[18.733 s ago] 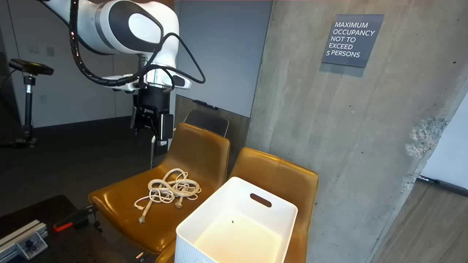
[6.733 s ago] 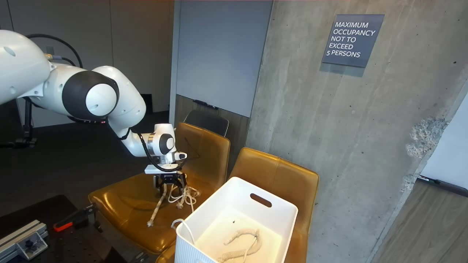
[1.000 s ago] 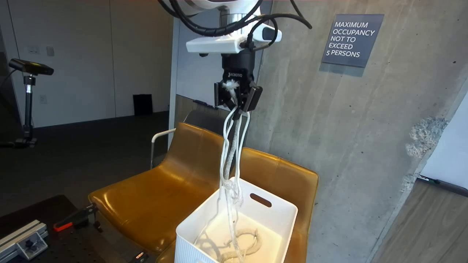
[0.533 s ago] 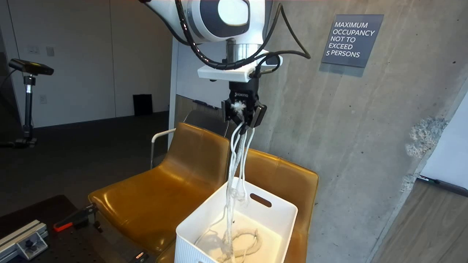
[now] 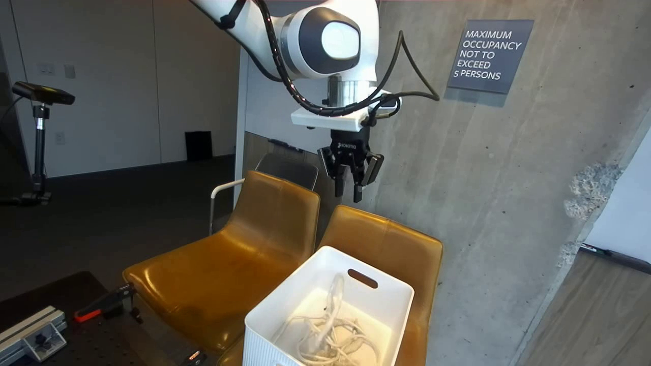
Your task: Put the white cords in the storage container.
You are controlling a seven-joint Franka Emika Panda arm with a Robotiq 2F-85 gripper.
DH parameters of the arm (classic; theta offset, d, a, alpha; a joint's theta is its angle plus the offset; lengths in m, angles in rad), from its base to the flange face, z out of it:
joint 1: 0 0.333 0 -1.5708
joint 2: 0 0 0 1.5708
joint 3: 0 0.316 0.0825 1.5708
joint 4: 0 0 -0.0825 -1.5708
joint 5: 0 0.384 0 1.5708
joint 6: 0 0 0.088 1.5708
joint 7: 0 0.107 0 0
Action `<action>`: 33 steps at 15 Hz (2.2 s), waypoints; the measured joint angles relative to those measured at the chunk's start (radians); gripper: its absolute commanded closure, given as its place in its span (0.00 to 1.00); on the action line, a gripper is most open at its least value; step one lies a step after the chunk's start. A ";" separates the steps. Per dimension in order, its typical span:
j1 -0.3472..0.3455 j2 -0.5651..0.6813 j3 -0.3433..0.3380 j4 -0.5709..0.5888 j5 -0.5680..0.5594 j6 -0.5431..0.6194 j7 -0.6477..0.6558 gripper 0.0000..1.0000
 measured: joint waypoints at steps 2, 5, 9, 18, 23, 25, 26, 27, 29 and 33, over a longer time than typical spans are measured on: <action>0.000 0.016 0.003 -0.004 -0.002 0.001 -0.001 0.10; 0.003 0.024 0.021 -0.049 -0.002 0.006 -0.003 0.00; 0.013 0.024 0.072 -0.155 0.022 0.010 -0.034 0.00; 0.034 0.024 0.110 -0.223 0.056 0.016 -0.034 0.00; 0.034 0.024 0.109 -0.222 0.056 0.016 -0.034 0.00; 0.034 0.024 0.109 -0.222 0.056 0.016 -0.034 0.00; 0.034 0.024 0.109 -0.222 0.056 0.016 -0.034 0.00; 0.034 0.024 0.109 -0.222 0.056 0.016 -0.034 0.00; 0.034 0.024 0.109 -0.222 0.056 0.016 -0.034 0.00; 0.034 0.024 0.109 -0.222 0.056 0.016 -0.034 0.00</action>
